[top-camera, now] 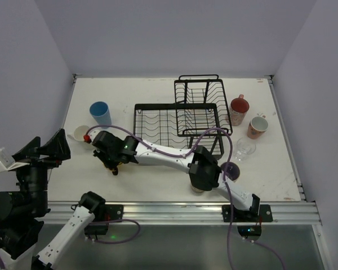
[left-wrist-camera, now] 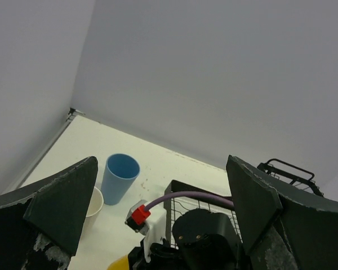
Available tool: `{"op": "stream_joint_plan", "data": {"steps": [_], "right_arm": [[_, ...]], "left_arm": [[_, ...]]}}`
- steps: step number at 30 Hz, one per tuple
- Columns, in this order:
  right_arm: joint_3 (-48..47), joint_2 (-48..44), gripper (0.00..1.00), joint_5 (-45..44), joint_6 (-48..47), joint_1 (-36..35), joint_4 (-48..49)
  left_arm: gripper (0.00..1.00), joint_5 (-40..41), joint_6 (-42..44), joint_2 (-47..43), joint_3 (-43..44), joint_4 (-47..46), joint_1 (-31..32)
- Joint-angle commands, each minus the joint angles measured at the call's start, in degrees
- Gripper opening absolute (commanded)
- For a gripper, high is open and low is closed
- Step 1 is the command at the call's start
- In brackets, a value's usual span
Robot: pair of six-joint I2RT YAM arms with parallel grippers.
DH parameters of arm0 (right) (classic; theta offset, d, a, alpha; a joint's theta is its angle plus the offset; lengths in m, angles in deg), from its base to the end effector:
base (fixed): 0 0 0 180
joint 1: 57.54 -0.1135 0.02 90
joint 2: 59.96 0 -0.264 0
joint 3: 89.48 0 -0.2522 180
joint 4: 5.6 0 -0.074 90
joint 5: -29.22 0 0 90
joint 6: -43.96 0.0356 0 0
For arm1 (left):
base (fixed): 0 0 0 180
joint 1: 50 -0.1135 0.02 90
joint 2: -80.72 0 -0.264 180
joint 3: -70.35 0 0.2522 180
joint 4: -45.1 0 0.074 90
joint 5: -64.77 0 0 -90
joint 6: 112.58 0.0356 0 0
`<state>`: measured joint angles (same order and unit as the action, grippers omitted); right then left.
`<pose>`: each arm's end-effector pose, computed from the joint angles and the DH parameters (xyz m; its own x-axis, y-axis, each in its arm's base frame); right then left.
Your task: Unload the cups from the dish rack
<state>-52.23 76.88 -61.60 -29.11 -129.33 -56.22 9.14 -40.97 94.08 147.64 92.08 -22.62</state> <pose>0.1696 0.5141 0.2430 -0.4860 -0.5455 -0.6828 -0.8416 0.5028 0.1973 -0.0148 0.0303 0.4312 0.2772 -0.4368 -0.8558 -0.0131 0.8889 -0.4580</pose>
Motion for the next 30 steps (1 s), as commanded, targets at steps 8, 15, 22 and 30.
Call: {"op": "stream_joint_plan", "data": {"steps": [8, 15, 22, 30], "right_arm": [[-2.58, 2.29, 0.0, -7.61, -12.53, -2.03, 0.3], [-1.01, 2.56, 0.15, -9.02, -13.15, -2.83, 1.18], [2.42, -6.38, 0.6, -9.47, -11.05, -3.01, 6.08], [13.02, -22.7, 0.94, -9.29, -7.97, -3.53, 14.35]], "left_arm": [[1.0, 3.95, 2.04, -1.85, -0.25, -1.92, -0.39], [1.0, 2.37, 2.04, -2.47, 0.37, -1.83, -0.39], [1.0, 1.32, 2.75, -2.82, 1.25, -1.92, -0.39], [1.0, -3.77, 2.49, -2.03, 3.53, -2.18, -0.39]]}}
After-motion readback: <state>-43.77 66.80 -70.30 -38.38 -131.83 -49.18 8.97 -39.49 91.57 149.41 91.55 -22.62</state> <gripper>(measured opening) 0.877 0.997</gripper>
